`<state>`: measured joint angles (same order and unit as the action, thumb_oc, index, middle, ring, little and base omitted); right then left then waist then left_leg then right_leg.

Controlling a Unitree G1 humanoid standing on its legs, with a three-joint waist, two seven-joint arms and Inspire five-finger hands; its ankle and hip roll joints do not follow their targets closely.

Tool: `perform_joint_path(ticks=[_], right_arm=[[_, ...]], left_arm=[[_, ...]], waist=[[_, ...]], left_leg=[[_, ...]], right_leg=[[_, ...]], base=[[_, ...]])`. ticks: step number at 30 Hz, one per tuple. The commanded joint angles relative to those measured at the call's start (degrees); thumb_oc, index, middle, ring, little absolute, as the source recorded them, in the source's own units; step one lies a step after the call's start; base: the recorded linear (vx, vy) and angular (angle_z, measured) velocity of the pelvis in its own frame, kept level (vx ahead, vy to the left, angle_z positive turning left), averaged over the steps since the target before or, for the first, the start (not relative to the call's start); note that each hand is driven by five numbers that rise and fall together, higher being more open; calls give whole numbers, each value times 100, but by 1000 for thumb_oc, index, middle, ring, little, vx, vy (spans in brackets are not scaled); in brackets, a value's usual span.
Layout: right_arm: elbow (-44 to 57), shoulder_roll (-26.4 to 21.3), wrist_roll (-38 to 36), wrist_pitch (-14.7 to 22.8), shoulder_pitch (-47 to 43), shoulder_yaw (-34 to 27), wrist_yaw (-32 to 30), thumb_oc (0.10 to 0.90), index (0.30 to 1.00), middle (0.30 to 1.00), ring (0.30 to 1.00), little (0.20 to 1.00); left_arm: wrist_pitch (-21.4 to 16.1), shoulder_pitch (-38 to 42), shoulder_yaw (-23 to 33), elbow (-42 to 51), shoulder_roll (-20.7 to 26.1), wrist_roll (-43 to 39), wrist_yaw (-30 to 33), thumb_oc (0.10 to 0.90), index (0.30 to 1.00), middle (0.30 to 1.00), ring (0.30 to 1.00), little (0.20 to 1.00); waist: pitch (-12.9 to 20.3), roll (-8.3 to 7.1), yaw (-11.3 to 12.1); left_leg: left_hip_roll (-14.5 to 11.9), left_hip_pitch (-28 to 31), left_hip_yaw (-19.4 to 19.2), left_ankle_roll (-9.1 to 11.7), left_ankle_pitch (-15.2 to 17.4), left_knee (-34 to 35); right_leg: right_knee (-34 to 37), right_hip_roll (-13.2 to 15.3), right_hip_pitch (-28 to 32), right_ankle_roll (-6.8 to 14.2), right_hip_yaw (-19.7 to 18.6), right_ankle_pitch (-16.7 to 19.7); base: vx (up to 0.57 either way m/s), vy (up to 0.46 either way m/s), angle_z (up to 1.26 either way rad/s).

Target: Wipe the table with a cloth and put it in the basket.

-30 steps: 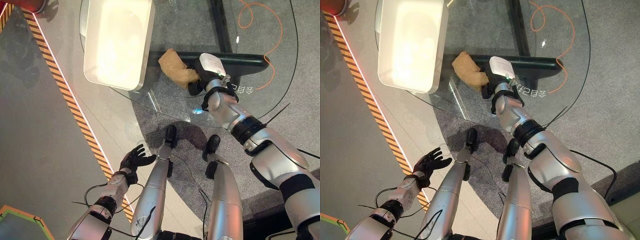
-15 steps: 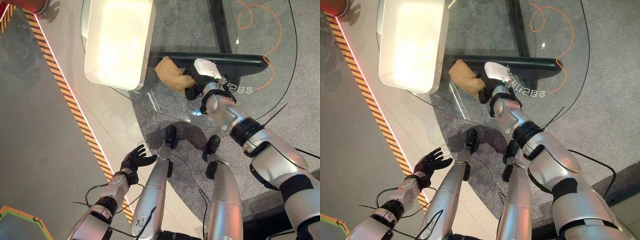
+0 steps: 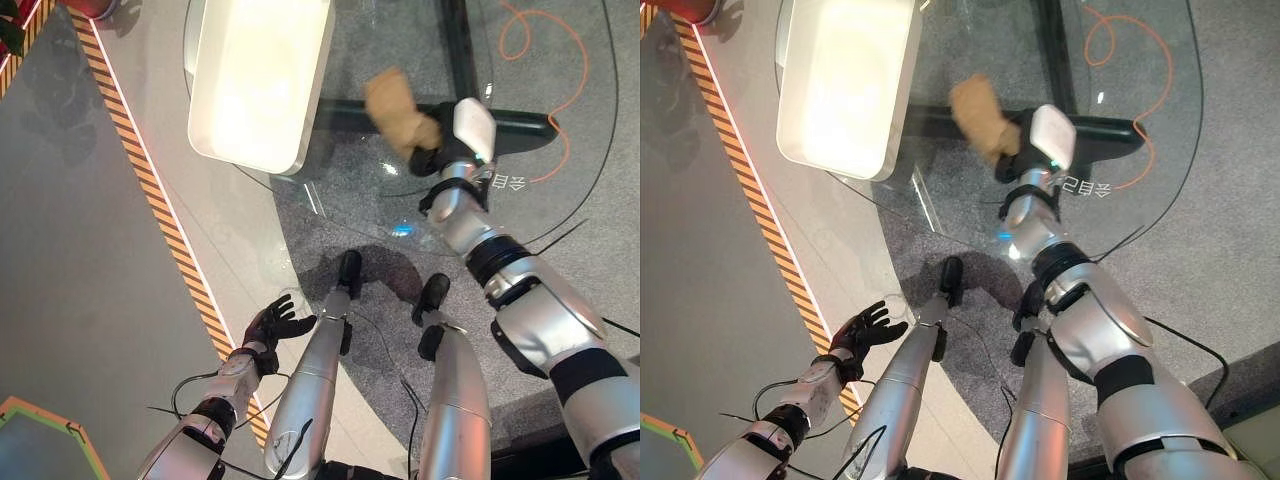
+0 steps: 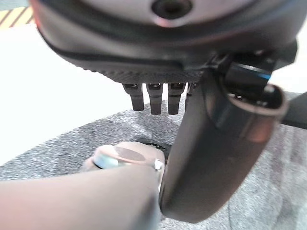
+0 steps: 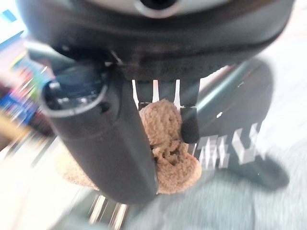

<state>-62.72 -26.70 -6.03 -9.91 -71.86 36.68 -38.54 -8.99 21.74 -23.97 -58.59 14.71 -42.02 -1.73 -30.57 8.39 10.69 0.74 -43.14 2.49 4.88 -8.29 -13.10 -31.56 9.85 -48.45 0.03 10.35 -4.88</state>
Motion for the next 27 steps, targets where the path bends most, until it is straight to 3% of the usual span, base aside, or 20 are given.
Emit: perform_joint_path(ticks=[1, 11, 12, 13, 17, 18, 20, 22, 23, 25, 27], right_arm=[[-345, -1085, -192, 113, -580, -208, -950, 100, 300, 300, 300, 200], [-504, -1754, -589, 161, -254, -642, -1254, 100, 300, 300, 300, 200], [-519, -1814, -678, 142, -233, -735, -1284, 100, 300, 300, 300, 200], [-531, -1818, -687, 139, -176, -739, -1279, 100, 300, 300, 300, 200], [-578, -1898, -835, 75, -109, -829, -1328, 100, 300, 300, 300, 200], [-643, -1919, -899, 97, -152, -856, -1343, 100, 300, 300, 300, 200], [-724, -1914, -920, 124, -116, -864, -1320, 100, 300, 300, 300, 200], [-785, -1929, -987, 119, -190, -868, -1369, 100, 300, 300, 300, 200], [-803, -1918, -990, 121, -150, -864, -1374, 100, 300, 300, 300, 200], [-858, -1931, -1075, 253, -187, -938, -1364, 100, 300, 300, 300, 200], [-835, -1919, -964, 319, -118, -936, -1280, 100, 300, 300, 300, 200]], left_arm=[[-163, -270, 53, -158, 111, -257, -45, 800, 900, 900, 900, 900], [-140, -354, 204, -108, 327, -359, -133, 800, 900, 900, 900, 900], [-128, -313, 239, -74, 350, -361, -112, 800, 900, 900, 900, 900], [-115, -356, 222, -74, 350, -365, -111, 800, 900, 900, 900, 900], [-68, -328, 231, -33, 434, -412, -125, 800, 900, 900, 900, 900], [-97, -278, 232, -41, 450, -426, -126, 800, 900, 900, 900, 900], [-86, -316, 233, -60, 451, -419, -144, 800, 900, 900, 900, 900], [-55, -248, 280, -74, 496, -422, -173, 800, 900, 900, 900, 900], [-55, -290, 263, -85, 485, -421, -175, 800, 900, 900, 900, 900], [-68, -255, 277, -97, 495, -427, -170, 800, 900, 900, 900, 900], [-49, -304, 291, -108, 513, -400, -185, 800, 900, 900, 900, 900]], waist=[[78, 276, -240], [78, 169, -371], [78, 158, -384], [78, 154, -392], [78, 132, -420], [78, 134, -418], [78, 135, -416], [78, 134, -407], [78, 133, -408], [78, 131, -400], [78, 116, -397]], left_leg=[[257, 145, -469, -330, 734, -391], [219, 52, -498, -362, 781, -424], [209, -100, -522, -399, 622, -402], [216, 35, -495, -369, 792, -434], [220, 22, -496, -386, 807, -435], [214, -118, -523, -426, 646, -417], [225, 15, -483, -396, 823, -464], [221, -121, -510, -433, 656, -447], [228, 12, -480, -402, 825, -480], [217, -132, -498, -434, 662, -457], [223, -15, -458, -407, 831, -498]], right_leg=[[442, -216, 176, 245, 137, 95], [475, -278, 99, 241, 100, 94], [550, -277, -18, 190, 164, 273], [476, -288, 86, 245, 93, 95], [507, -320, 79, 244, 85, 106], [585, -308, -30, 188, 151, 290], [502, -320, 86, 243, 81, 97], [566, -315, -10, 183, 149, 265], [491, -324, 95, 237, 84, 85], [546, -316, -11, 184, 152, 247], [450, -332, 78, 238, 87, 67]], base=[[0, 0, 0], [4, -7, -4], [0, 0, 0], [5, -13, -4], [1, -10, -2], [-69, -7, -2], [0, 0, 0], [0, 0, 0], [72, -12, 1], [0, 0, 0], [0, 0, 0]])
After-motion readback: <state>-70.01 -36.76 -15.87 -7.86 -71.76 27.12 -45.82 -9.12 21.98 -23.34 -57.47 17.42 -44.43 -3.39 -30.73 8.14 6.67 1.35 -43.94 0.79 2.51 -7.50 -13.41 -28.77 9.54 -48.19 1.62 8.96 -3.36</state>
